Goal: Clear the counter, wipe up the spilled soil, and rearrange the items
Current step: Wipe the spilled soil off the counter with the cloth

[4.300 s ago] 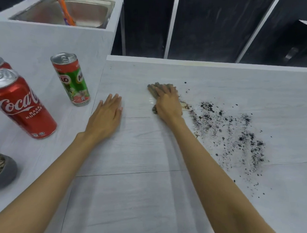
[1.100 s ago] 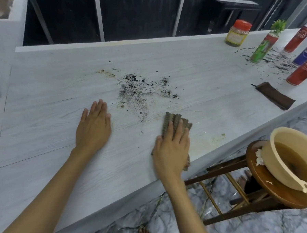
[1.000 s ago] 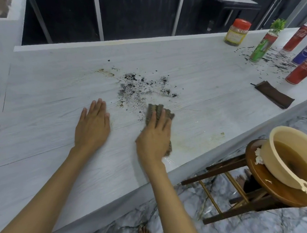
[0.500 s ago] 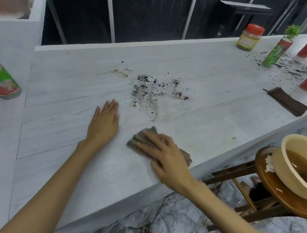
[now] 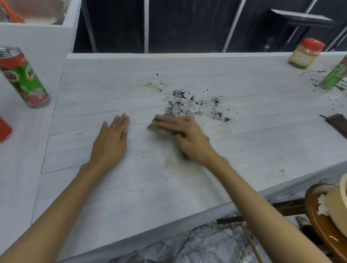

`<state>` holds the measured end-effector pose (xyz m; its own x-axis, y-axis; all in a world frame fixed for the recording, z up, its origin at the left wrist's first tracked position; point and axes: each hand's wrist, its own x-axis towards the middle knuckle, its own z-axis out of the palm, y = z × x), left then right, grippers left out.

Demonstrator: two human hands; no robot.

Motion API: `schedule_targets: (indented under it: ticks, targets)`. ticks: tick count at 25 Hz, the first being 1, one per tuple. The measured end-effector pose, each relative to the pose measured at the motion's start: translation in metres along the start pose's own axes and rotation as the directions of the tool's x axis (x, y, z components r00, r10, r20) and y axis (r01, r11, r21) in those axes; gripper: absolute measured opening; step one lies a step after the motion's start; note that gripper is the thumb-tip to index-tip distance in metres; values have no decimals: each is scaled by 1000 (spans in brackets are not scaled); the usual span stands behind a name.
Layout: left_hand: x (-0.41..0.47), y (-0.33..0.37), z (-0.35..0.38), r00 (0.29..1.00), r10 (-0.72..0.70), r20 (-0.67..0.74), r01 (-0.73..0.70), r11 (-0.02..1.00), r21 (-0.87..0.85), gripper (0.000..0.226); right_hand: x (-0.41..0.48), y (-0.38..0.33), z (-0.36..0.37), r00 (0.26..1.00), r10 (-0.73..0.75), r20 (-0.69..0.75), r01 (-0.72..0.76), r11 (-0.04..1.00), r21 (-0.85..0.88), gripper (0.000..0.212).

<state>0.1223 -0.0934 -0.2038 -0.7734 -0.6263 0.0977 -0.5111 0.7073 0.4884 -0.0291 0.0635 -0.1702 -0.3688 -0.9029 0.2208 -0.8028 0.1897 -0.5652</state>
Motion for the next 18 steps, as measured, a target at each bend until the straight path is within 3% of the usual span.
schedule_targets:
  ticks: [3, 6, 10, 12, 16, 18]
  targets:
    - [0, -2, 2, 1000, -9, -10, 9, 1000, 7, 50, -36, -37, 58, 980, -198, 2, 194, 961, -197, 53]
    - [-1, -4, 2, 1000, 14, -18, -13, 1000, 15, 50, -16, -8, 46, 971, -239, 24, 236, 932, -274, 53]
    - [0, -2, 2, 999, 22, -45, -20, 999, 29, 50, 35, 45, 3, 994, 87, -66, -99, 975, -197, 54]
    - [1, -1, 3, 999, 13, -32, -12, 999, 40, 50, 43, 37, 4, 985, 143, -97, -152, 983, -101, 58]
    - [3, -2, 5, 999, -2, -44, 4, 999, 33, 51, 17, -26, 53, 993, -108, -37, 97, 972, -215, 54]
    - [3, -3, 5, 999, -1, -49, 2, 1000, 24, 52, 9, -25, 67, 994, -107, -25, 96, 954, -285, 53]
